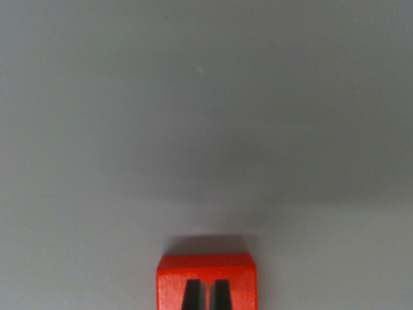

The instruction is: Reach red block

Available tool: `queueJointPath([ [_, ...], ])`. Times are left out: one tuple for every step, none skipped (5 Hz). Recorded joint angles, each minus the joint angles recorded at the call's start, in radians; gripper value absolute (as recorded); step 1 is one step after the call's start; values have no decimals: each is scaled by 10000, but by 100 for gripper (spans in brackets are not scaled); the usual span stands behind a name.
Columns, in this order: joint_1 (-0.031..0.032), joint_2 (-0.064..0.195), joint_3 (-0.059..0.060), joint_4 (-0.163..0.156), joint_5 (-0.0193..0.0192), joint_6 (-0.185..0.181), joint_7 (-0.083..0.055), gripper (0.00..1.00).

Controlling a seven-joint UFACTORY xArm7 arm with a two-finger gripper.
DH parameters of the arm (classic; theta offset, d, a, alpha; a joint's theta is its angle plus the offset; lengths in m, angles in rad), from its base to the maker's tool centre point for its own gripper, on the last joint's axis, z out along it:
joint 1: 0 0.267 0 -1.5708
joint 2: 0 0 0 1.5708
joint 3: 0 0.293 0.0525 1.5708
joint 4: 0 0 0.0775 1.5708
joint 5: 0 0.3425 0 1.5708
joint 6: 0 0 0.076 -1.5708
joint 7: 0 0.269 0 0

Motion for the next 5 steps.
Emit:
queueJointPath([
  [3, 22, 2, -256, -22, -267, 6, 0],
  [3, 22, 2, -256, -22, -267, 6, 0],
  [6, 40, 3, -473, -41, -493, 11, 0],
  [6, 40, 3, -473, -41, -493, 11, 0],
  [8, 55, 4, -647, -56, -674, 15, 0],
])
